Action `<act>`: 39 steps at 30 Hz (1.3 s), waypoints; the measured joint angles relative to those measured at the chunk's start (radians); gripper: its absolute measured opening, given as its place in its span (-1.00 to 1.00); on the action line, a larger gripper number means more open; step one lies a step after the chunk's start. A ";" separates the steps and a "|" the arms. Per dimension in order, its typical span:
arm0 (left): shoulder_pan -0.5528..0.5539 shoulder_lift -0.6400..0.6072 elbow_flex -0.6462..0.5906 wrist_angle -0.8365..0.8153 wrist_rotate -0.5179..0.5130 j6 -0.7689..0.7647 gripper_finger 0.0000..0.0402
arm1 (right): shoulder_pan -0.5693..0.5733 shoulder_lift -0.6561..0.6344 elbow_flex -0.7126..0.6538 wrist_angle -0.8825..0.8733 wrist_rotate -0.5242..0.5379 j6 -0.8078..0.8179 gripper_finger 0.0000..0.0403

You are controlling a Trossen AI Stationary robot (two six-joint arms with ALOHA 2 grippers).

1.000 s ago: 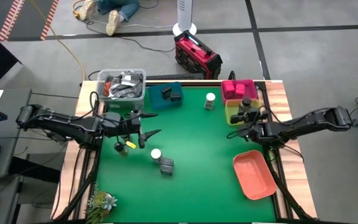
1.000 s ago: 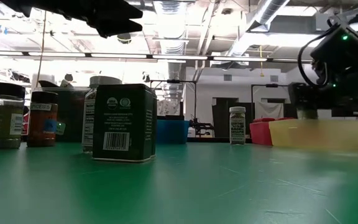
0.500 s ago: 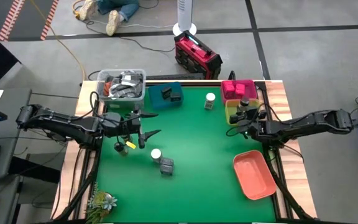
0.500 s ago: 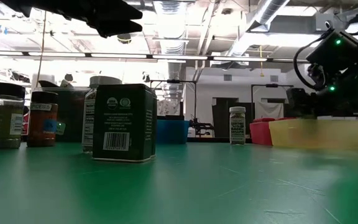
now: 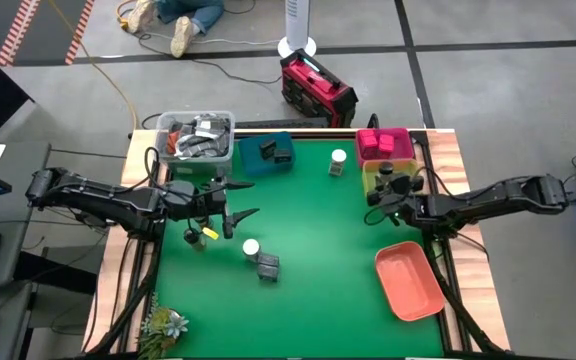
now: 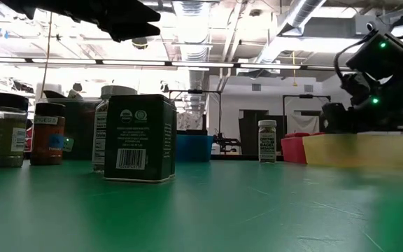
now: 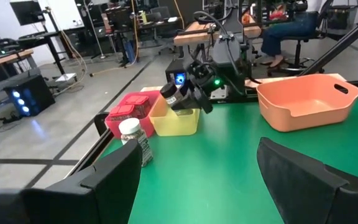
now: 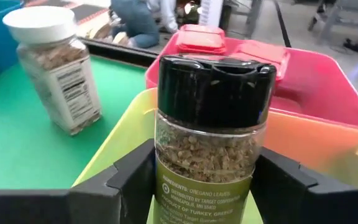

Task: Sort spices by type
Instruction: Put the black seasoning from the middle left into the yellow bin

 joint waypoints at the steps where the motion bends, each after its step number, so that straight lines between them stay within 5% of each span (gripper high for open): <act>1: 0.000 0.000 0.000 0.000 0.000 0.000 0.52 | 0.002 0.000 0.000 0.004 -0.001 -0.019 0.27; 10: 0.000 0.000 0.000 0.003 0.000 0.000 0.52 | -0.070 0.000 0.000 0.220 -0.010 -0.245 0.27; 26: 0.000 0.000 0.000 0.006 0.000 0.005 0.52 | -0.292 0.002 0.001 0.394 -0.280 -0.371 0.27; 39: 0.000 0.000 0.000 0.007 0.000 0.006 0.52 | -0.379 0.214 0.001 0.483 -0.387 -0.357 0.27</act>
